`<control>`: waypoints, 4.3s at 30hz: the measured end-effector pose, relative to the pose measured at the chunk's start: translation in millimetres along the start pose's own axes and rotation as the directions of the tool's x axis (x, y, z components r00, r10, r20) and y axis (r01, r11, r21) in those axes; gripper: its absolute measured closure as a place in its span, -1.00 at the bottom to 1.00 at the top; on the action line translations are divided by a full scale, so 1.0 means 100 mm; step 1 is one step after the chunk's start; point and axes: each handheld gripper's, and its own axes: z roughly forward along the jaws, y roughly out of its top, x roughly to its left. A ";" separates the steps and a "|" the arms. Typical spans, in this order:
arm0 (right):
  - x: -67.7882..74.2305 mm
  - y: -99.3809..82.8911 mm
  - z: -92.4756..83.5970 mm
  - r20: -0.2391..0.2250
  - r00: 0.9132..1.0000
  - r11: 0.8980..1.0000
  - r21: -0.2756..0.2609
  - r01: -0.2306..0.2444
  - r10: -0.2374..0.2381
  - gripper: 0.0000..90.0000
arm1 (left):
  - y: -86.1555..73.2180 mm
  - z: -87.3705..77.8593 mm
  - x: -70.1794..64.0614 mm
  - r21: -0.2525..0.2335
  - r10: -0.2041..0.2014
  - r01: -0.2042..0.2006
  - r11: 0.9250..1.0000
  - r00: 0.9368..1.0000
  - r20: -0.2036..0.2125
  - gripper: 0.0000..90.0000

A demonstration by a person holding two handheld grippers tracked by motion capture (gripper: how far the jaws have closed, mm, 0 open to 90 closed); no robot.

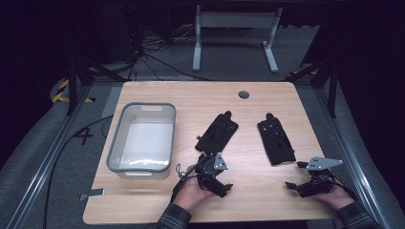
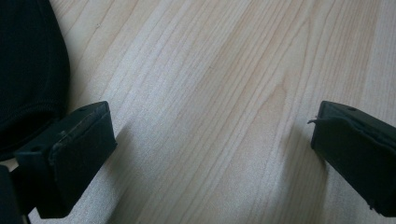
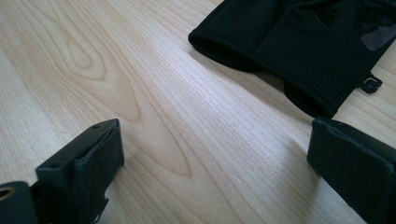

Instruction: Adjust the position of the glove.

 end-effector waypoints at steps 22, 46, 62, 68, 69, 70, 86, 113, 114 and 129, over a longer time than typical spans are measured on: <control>-0.15 0.32 -0.10 -0.029 0.999 0.998 -0.054 0.035 -0.037 0.59 | 0.00 0.00 0.00 0.000 0.000 0.000 1.000 1.000 0.000 -1.00; -0.49 0.60 0.26 -0.051 0.998 0.999 -0.023 0.034 -0.035 1.00 | 0.00 0.00 0.00 0.000 0.000 0.000 1.000 1.000 0.001 -1.00; -0.48 0.51 0.30 -0.070 0.997 1.000 0.002 0.028 -0.028 1.00 | 0.00 0.00 0.00 -0.001 0.000 0.000 1.000 1.000 0.001 -1.00; -0.40 0.47 0.24 -0.087 0.996 0.999 0.015 0.039 -0.038 1.00 | 0.00 0.00 0.00 -0.001 0.000 0.000 1.000 1.000 0.001 -1.00; -0.38 0.46 0.23 -0.088 0.995 0.999 0.017 0.043 -0.041 1.00 | 0.00 0.00 0.00 -0.001 0.000 0.000 1.000 1.000 0.001 -1.00; -0.37 0.45 0.22 -0.091 0.995 0.999 0.017 0.043 -0.042 1.00 | 0.00 0.00 0.00 -0.001 0.000 0.000 1.000 1.000 0.001 -1.00; -0.16 0.32 0.06 -0.125 0.991 0.998 0.033 0.058 -0.054 1.00 | 0.00 0.00 0.00 0.002 0.000 0.000 1.000 1.000 0.002 -1.00; 0.19 0.06 -0.23 -0.192 0.979 0.996 0.035 0.076 -0.068 1.00 | 0.00 0.00 -0.01 0.002 -0.001 0.001 1.000 1.000 0.002 -1.00; 0.19 0.07 -0.24 -0.190 0.979 0.996 0.026 0.081 -0.075 1.00 | -0.01 -0.01 -0.01 0.005 -0.005 0.005 1.000 1.000 0.002 -1.00; -0.40 0.48 0.03 -0.068 0.997 0.999 -0.025 0.029 -0.031 1.00 | -0.01 -0.01 -0.01 0.005 -0.005 0.005 1.000 1.000 0.002 -1.00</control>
